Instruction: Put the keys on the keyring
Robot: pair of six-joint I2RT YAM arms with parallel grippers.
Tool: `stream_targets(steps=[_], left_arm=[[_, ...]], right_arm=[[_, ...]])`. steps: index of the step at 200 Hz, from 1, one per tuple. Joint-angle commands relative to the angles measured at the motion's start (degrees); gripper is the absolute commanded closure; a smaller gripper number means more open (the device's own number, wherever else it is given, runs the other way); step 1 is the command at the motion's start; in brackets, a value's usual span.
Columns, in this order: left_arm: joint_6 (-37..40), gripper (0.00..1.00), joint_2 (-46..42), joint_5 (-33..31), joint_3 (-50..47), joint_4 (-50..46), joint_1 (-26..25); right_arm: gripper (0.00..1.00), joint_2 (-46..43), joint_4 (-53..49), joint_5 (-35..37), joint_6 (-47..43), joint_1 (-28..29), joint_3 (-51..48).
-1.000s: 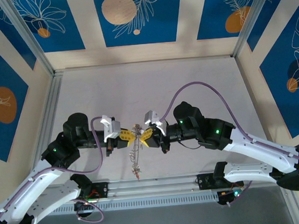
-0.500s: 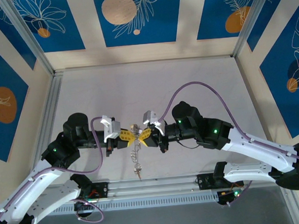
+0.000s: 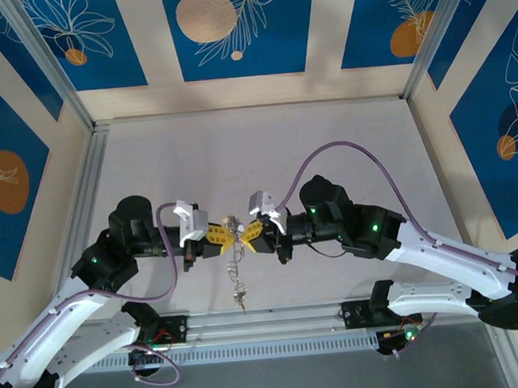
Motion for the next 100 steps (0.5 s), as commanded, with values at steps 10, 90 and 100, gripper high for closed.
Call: stream_targets(steps=[10,90,100], left_arm=[[-0.59,1.0,-0.74,2.18,0.01,2.9,0.38],[-0.5,1.0,-0.96,1.97,0.09,2.82,0.4],[-0.5,1.0,-1.05,1.9,0.09,2.82,0.45]], right_arm=[[1.0,-0.37,0.71,0.43,-1.49,0.26,1.51],[1.0,0.38,1.38,-1.38,-1.58,0.27,1.52],[1.0,0.3,1.18,-1.61,-1.49,0.26,1.45]])
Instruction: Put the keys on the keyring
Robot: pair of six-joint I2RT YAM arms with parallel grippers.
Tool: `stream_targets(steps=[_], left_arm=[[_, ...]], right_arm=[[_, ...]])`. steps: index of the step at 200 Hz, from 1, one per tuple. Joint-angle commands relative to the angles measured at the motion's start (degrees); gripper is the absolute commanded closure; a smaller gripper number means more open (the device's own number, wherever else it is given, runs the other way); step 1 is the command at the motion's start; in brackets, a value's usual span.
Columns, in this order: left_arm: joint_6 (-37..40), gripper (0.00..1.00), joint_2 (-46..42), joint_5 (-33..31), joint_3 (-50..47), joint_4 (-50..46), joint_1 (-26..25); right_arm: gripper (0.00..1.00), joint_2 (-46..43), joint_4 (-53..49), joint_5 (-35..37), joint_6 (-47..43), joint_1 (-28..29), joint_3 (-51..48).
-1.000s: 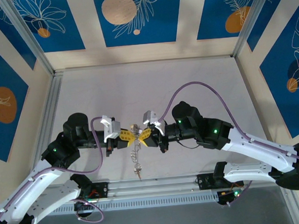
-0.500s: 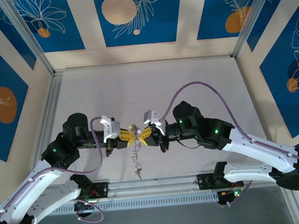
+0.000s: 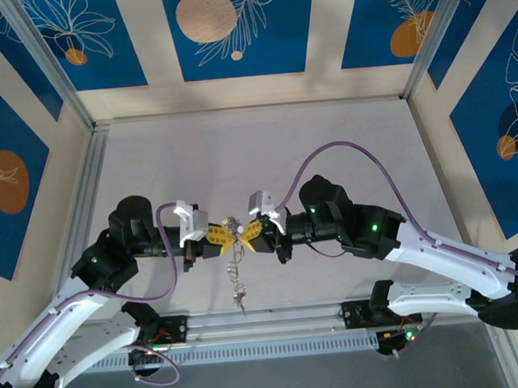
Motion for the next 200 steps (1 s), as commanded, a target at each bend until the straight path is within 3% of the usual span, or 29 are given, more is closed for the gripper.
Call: stream_targets(steps=[1,200], left_arm=[[-0.5,1.0,-1.03,1.52,0.09,2.81,0.5],[-0.67,1.0,-0.76,2.29,0.01,3.07,0.48]], right_arm=[[1.0,-0.03,0.89,-1.44,-0.94,0.23,1.44],[1.0,-0.69,-1.04,-1.93,-1.51,0.02,1.87]])
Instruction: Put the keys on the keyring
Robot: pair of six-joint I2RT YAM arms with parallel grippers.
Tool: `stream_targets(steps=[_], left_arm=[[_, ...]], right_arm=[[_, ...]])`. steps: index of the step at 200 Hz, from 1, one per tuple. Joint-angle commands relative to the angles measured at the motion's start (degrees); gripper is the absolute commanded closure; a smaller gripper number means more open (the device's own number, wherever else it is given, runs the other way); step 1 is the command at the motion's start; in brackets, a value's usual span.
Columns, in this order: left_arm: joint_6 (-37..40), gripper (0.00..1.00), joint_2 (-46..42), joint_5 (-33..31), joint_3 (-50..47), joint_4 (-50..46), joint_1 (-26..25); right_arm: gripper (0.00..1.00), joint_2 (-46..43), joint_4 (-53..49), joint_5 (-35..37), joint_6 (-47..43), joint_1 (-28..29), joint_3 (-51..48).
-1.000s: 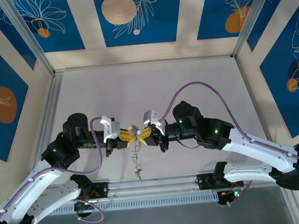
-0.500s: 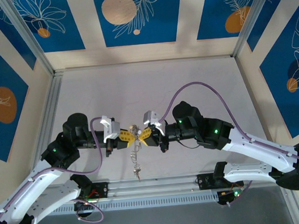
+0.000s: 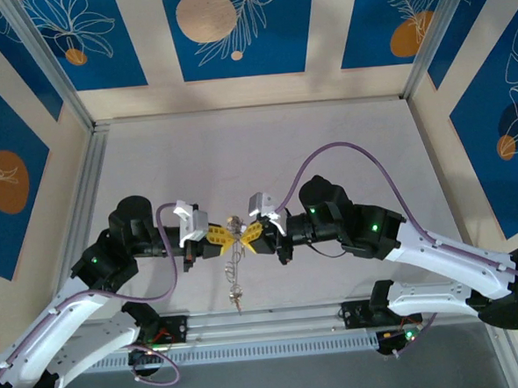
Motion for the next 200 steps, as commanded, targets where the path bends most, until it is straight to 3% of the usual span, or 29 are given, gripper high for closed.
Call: stream_targets(steps=[1,200], left_arm=[[-0.67,1.0,-0.72,2.25,0.01,3.16,0.43],[-0.72,1.0,-0.75,2.7,-0.17,3.2,0.42]], right_arm=[[1.0,-0.56,-0.3,-1.31,-1.08,-0.02,1.87],[1.0,0.07,0.99,-1.09,-1.63,-1.02,1.5]])
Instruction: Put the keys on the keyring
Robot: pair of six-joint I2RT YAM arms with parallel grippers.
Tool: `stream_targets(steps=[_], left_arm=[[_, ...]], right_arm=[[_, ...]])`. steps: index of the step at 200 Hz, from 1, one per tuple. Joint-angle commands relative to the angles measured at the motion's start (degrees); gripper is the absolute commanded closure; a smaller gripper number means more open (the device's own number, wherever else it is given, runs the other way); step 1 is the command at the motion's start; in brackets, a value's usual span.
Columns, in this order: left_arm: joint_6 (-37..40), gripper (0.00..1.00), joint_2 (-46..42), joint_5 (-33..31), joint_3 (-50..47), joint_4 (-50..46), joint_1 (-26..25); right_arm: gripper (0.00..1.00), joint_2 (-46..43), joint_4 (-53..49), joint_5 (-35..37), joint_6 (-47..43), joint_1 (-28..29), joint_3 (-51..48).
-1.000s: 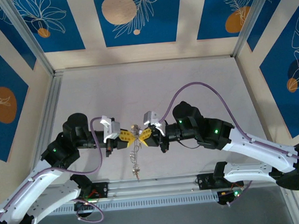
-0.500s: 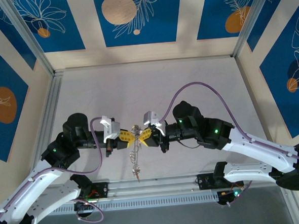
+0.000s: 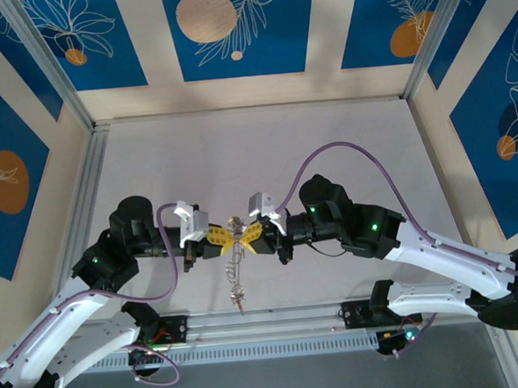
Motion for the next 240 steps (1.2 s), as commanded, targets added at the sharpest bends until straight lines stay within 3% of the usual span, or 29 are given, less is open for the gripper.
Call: stream_targets(steps=[1,240], left_arm=[[-0.65,1.0,-0.73,2.29,0.29,2.79,0.35],[0.82,1.0,2.16,4.37,2.71,1.58,0.35]], right_arm=[[1.0,-0.08,0.65,0.39,-1.24,-0.3,1.51],[1.0,-1.07,-3.26,-1.79,-6.29,0.06,3.1]])
